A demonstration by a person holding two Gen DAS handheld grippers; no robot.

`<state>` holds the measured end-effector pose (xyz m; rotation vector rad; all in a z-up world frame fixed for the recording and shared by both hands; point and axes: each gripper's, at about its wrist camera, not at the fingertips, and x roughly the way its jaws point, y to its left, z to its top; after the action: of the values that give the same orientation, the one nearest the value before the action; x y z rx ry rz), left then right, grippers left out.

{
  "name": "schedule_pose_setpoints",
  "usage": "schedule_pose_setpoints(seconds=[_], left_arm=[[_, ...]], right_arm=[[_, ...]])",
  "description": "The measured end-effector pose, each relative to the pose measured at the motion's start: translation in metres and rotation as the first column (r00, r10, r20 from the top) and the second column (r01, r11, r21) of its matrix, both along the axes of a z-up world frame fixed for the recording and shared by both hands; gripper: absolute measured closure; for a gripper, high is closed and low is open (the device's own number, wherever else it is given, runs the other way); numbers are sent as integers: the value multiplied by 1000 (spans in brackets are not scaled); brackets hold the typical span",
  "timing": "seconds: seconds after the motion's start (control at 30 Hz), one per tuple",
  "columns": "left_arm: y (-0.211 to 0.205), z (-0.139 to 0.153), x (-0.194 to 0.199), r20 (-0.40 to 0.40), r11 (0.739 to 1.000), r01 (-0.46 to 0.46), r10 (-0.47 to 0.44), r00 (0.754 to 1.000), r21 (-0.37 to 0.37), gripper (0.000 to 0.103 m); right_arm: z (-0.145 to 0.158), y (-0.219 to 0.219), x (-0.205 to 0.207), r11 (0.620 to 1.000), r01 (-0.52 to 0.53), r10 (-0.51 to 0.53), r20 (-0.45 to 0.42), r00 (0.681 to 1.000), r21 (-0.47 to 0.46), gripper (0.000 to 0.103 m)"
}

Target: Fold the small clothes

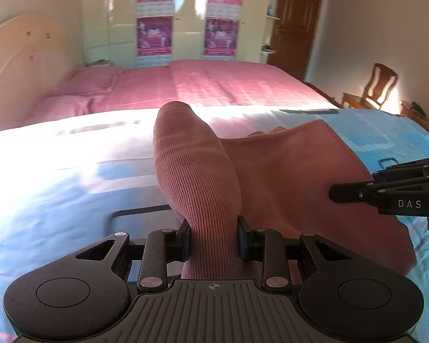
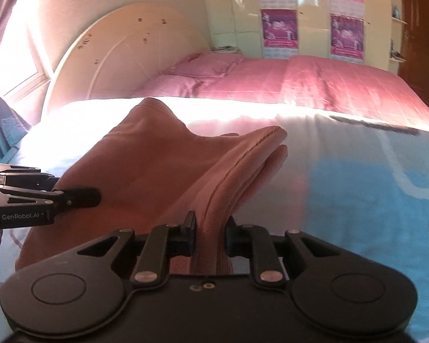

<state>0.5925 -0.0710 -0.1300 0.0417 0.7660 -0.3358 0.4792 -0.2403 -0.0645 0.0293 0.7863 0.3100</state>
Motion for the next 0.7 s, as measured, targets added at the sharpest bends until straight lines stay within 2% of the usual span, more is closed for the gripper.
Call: schedule_pose_setpoints(seconds=[0.23,0.53,0.6,0.7], left_arm=[[96,-10,-2,-38,998,-69,69,997,12,73],[161,-50,-7,-102,996,-88,87,991,-1,73],[163,-62,-2,-120,996,-87,85,989,-13,68],[165,-74,5,-117,994,-111,108,987,-21,44]], right_arm=[[-7,89,8,998,-64,64,-13,998,28,85],[-34,148,-3,994,-105,107,-71,992,26,85],[-43,150,-1,997,-77,78,-103,992,13,85],[-65,143,4,1000,-23,25,-171,985,11,85]])
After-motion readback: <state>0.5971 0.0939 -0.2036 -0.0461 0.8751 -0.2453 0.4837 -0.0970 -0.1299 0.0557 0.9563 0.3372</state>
